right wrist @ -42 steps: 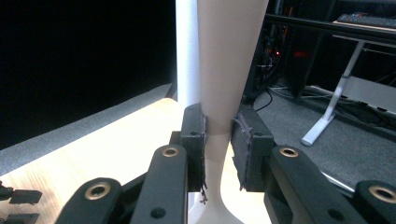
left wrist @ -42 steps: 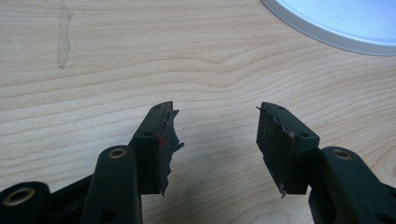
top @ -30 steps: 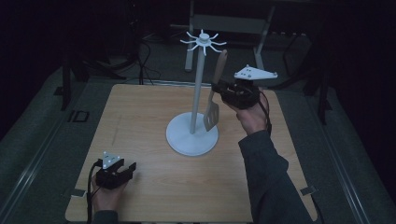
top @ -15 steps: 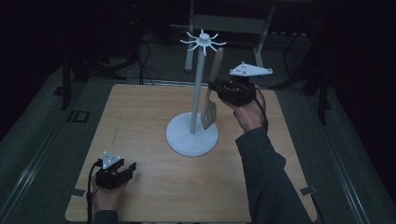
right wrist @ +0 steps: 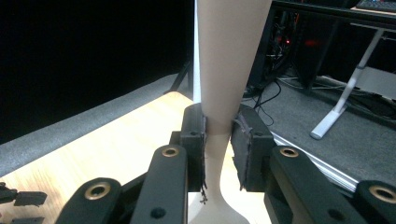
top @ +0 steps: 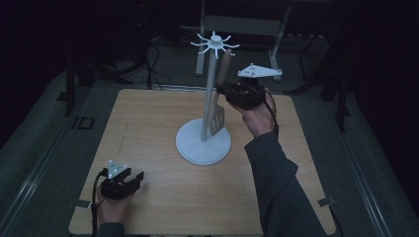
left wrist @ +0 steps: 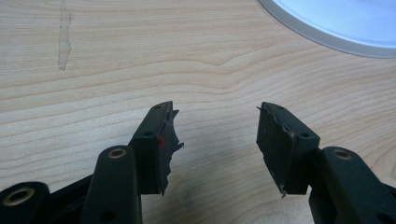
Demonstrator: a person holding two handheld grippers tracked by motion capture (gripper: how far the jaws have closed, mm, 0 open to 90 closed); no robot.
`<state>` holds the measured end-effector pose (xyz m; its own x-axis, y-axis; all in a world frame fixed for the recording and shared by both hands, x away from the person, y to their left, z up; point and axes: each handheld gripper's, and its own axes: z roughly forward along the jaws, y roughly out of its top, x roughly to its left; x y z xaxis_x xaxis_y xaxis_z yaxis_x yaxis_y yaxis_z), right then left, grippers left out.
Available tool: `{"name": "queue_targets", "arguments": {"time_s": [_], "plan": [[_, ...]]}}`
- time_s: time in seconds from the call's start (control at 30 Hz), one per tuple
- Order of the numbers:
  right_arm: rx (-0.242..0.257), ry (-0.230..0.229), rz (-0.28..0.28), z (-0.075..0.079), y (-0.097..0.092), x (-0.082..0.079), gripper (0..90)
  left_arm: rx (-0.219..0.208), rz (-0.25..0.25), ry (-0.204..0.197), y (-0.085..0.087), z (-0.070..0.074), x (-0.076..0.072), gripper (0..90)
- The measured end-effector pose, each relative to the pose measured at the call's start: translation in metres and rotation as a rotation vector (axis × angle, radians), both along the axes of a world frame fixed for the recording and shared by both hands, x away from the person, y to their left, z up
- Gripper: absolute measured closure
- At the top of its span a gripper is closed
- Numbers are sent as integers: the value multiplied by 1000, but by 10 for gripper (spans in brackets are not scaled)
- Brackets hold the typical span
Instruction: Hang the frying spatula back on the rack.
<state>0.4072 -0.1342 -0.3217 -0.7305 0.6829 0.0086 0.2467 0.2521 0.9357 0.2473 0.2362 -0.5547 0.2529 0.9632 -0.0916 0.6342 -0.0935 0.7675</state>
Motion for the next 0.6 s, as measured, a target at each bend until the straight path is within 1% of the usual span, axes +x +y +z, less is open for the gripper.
{"name": "queue_targets", "arguments": {"time_s": [0.37,0.43,0.6], "plan": [[17,6,3,-6,-1,1,750,-2,1,-2,0,0,0,467],[19,2,8,-6,-2,0,742,-2,2,-2,0,0,0,467],[19,1,4,-11,-5,0,670,0,-2,0,0,0,0,467]]}}
